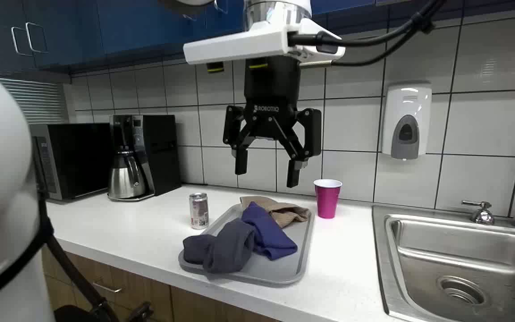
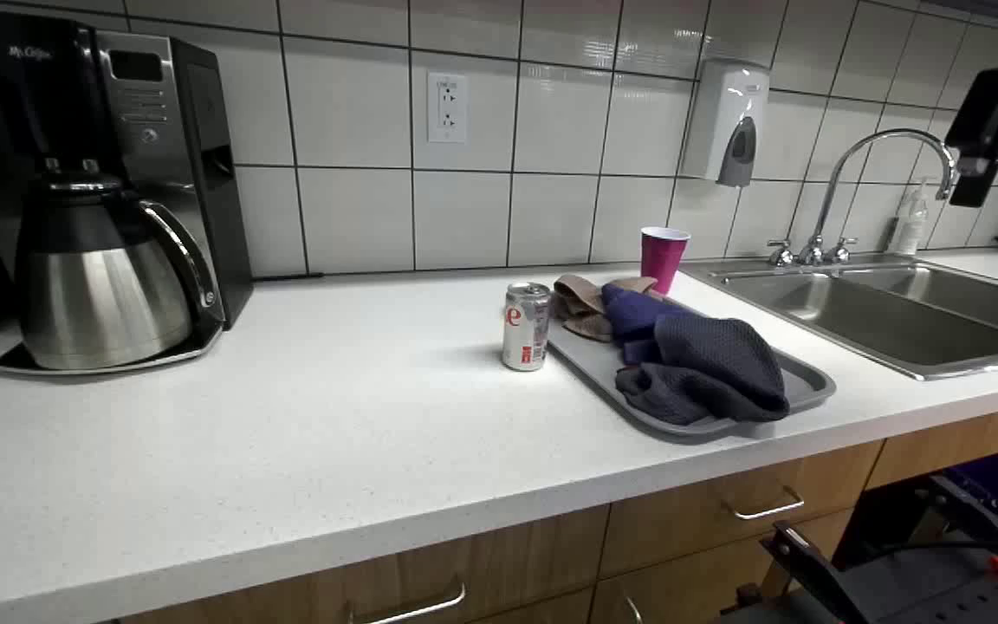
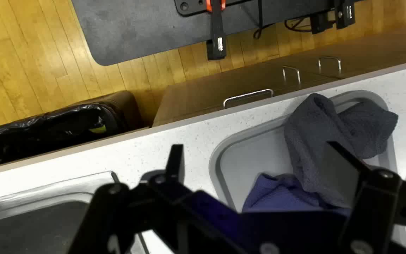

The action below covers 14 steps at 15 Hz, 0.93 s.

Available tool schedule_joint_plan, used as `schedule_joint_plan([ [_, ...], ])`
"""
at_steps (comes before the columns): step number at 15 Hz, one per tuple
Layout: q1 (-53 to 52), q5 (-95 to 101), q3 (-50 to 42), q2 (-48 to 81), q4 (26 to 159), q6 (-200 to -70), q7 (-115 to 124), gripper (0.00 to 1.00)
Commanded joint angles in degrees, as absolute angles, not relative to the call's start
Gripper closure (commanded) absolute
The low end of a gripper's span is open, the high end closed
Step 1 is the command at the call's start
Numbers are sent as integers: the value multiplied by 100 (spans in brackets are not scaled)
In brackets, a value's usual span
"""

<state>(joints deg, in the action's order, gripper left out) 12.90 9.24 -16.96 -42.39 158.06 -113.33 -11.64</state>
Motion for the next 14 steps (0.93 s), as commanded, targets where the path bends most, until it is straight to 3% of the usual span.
schedule_joint_plan([
  [1,1345,884,-1643,-4216,15799,-11329,-1198,0],
  [14,1079,830,-1572,-4266,16057,-11851,-1333,0],
])
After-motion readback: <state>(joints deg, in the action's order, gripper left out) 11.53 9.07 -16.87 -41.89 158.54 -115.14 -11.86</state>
